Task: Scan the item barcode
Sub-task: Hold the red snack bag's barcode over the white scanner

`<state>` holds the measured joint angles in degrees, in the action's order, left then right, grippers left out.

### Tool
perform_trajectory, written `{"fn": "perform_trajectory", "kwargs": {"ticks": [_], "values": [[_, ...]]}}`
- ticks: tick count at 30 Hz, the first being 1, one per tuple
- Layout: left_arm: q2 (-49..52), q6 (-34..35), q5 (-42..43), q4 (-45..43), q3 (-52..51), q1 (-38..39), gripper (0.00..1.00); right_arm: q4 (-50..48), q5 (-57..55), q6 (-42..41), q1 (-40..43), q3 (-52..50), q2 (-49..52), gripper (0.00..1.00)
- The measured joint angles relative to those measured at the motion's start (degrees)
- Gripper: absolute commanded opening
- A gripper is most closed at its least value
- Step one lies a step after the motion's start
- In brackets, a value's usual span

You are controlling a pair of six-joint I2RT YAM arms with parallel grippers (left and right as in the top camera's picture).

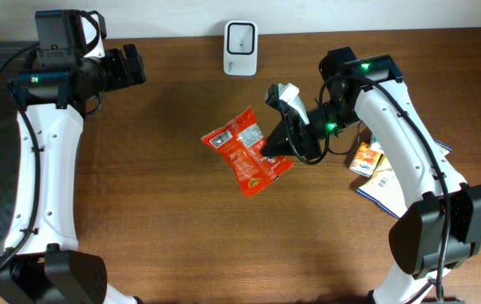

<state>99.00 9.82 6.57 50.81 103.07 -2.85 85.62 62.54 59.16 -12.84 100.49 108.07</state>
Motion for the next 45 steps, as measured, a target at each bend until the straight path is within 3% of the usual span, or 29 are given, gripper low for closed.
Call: {"fn": "perform_trajectory", "kwargs": {"ticks": [5, 10, 16, 21, 26, 36, 37, 45], "values": [[0.0, 0.0, 0.0, 0.0, 0.0, 0.0, 0.99, -7.5, -1.3, -8.4, -0.7, 0.0, 0.7, 0.04], [0.0, 0.0, 0.0, 0.0, 0.0, 0.0, 0.99, -17.9, -13.0, -26.2, -3.9, 0.0, 5.3, 0.04], [0.0, 0.0, 0.0, 0.0, 0.0, 0.0, 0.99, -23.3, -43.6, -42.6, -8.4, 1.0, 6.2, 0.04], [0.0, 0.0, 0.0, 0.0, 0.0, 0.0, 0.99, -34.9, -67.2, -44.1, -11.1, 2.3, 6.2, 0.04], [0.0, 0.0, 0.0, 0.0, 0.0, 0.0, 0.99, -48.5, -81.0, -36.8, -11.6, 2.5, 6.2, 0.04], [0.0, 0.0, 0.0, 0.0, 0.0, 0.0, 0.99, -73.2, -88.7, -3.6, -11.6, 3.0, 9.3, 0.04], [0.0, 0.0, 0.0, 0.0, 0.0, 0.0, 0.99, -78.8, -89.3, 2.1, -11.6, 3.0, 12.2, 0.04], [0.0, 0.0, 0.0, 0.0, 0.0, 0.0, 0.99, -108.0, -94.7, 23.5, -11.6, 2.7, 23.1, 0.04]]}}
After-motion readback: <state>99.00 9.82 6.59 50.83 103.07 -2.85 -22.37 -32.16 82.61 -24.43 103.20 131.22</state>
